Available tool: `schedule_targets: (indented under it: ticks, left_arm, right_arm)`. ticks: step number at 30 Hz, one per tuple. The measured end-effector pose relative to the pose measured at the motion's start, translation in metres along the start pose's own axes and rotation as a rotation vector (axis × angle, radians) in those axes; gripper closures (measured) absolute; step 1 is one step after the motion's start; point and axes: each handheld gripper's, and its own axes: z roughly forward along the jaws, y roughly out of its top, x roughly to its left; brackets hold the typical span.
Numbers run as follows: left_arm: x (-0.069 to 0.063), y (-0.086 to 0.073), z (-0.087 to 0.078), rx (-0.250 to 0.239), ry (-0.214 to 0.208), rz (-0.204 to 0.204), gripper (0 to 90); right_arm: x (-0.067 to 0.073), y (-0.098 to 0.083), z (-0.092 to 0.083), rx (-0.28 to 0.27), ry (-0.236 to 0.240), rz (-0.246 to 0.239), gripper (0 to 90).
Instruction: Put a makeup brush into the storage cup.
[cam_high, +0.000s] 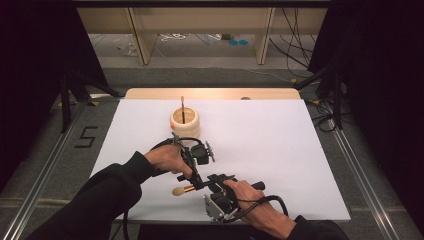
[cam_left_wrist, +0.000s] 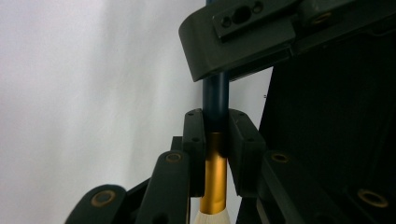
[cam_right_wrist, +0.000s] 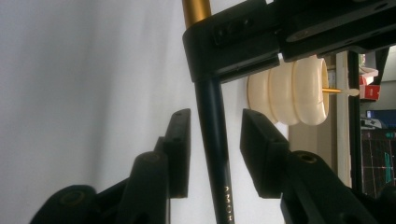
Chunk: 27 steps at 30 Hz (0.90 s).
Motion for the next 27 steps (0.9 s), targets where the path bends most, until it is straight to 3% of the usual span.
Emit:
schedule_targets:
  ticks: [25,27]
  left_arm:
    - [0.0014,0.004,-0.003,0.015,-0.006,-0.035,78.2]
    - [0.0016,0.0043,-0.0031,0.018,-0.005,-0.037,78.2]
  right_arm:
    - [0.0022,0.0027,0.0027,0.035,-0.024,-0.008,75.6]
    - [0.0004,0.0033,0.0026,0.03,-0.035,-0.039,75.7]
